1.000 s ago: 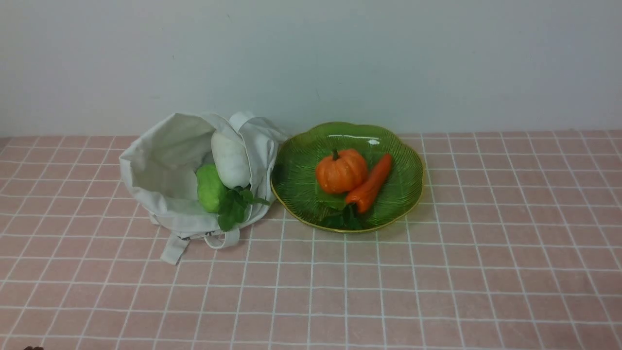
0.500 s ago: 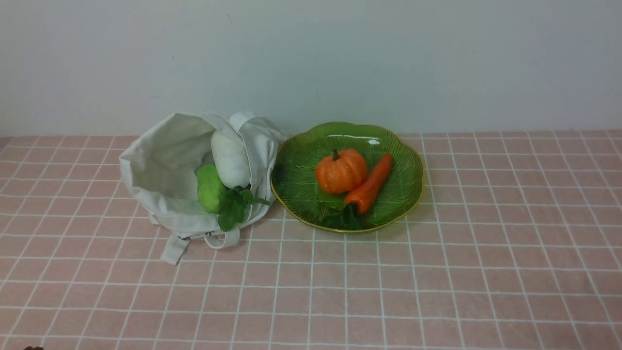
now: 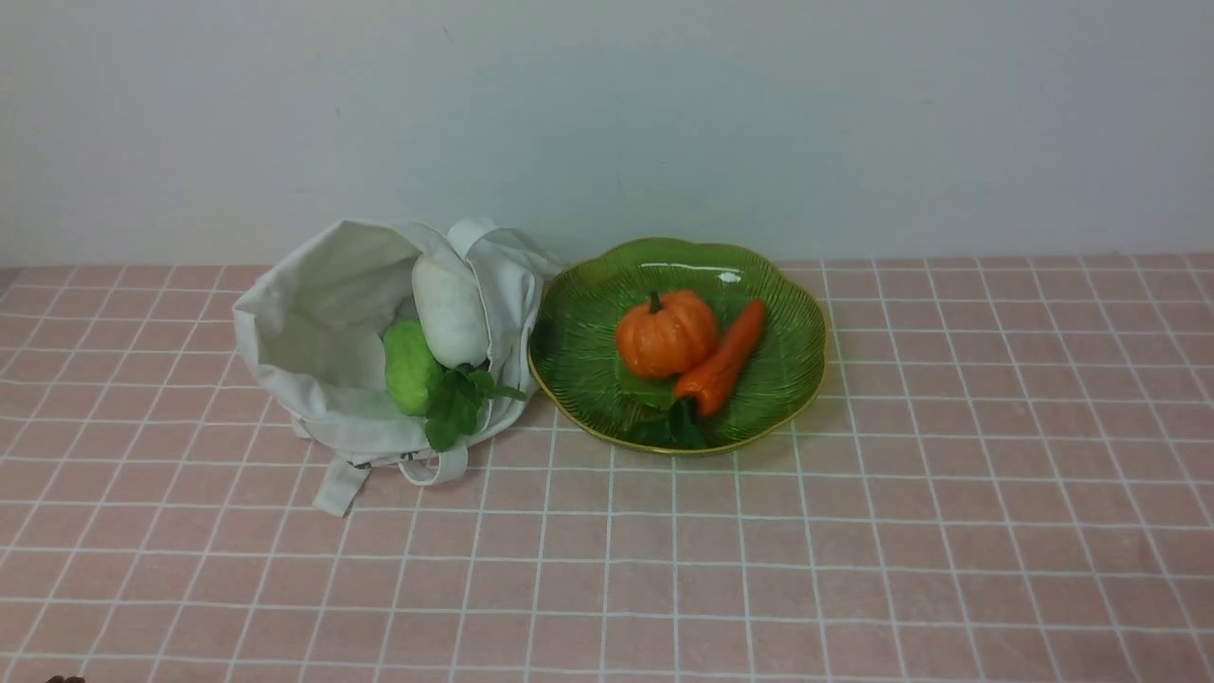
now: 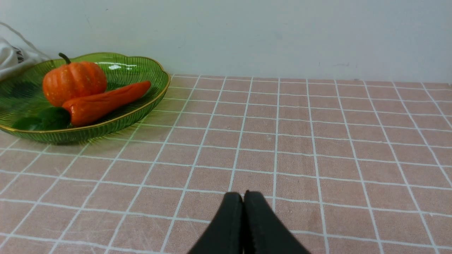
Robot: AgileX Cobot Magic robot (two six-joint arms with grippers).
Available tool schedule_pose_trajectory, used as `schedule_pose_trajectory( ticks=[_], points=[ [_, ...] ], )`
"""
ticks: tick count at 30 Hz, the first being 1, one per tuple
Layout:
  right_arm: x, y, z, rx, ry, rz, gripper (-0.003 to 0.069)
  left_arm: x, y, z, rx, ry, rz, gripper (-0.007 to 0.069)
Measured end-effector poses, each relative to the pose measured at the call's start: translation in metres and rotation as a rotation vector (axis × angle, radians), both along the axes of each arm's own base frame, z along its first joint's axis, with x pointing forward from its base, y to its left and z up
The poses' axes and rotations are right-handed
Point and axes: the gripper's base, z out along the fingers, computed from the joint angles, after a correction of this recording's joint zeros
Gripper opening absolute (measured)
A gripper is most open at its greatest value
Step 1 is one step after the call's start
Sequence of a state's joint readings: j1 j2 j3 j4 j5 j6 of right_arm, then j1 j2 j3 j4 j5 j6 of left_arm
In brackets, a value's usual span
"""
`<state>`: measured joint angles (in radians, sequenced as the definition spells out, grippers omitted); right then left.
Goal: Take vegetables from bag on pink coffee tablecloth place on plate.
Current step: 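Reach the gripper into the cloth bag toward the vegetables inside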
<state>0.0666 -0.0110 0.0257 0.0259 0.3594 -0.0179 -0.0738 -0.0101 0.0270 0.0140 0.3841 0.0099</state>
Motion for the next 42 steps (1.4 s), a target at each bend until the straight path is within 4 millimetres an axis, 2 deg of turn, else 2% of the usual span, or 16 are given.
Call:
schedule_pose_trajectory(
  ticks=[15, 18, 24, 25, 29, 33, 36, 39, 42],
  points=[
    [0.000, 0.000, 0.000, -0.001, 0.000, 0.000, -0.0016, 0.000, 0.000, 0.000, 0.000, 0.000, 0.000, -0.0005],
    [0.000, 0.000, 0.000, -0.001, 0.000, 0.000, -0.0016, 0.000, -0.001, 0.000, -0.061, 0.005, 0.006, -0.0005],
    [0.000, 0.000, 0.000, -0.004, 0.000, 0.001, -0.0016, -0.002, -0.017, 0.004, -0.770, 0.086, 0.049, -0.0005],
    [0.000, 0.000, 0.000, -0.004, 0.000, 0.001, -0.0016, -0.002, -0.020, 0.006, -0.930, 0.109, 0.052, -0.0005],
    [0.000, 0.000, 0.000, -0.004, 0.000, 0.001, -0.0016, -0.002, -0.025, 0.010, -1.127, 0.131, 0.046, -0.0005],
    [0.000, 0.000, 0.000, -0.004, 0.000, 0.001, -0.0016, -0.001, -0.023, 0.015, -1.203, 0.091, 0.052, -0.0005],
    [0.000, 0.000, 0.000, -0.004, 0.000, 0.001, -0.0016, -0.002, -0.024, 0.020, -1.168, 0.075, 0.026, -0.0005],
    [0.000, 0.000, 0.000, -0.004, 0.000, 0.001, -0.0016, -0.008, -0.028, 0.056, -1.002, 0.012, -0.105, -0.0005],
    [0.000, 0.000, 0.000, -0.004, 0.000, 0.001, -0.0016, -0.005, -0.034, 0.090, -0.811, 0.080, -0.171, -0.0005]
  ],
)
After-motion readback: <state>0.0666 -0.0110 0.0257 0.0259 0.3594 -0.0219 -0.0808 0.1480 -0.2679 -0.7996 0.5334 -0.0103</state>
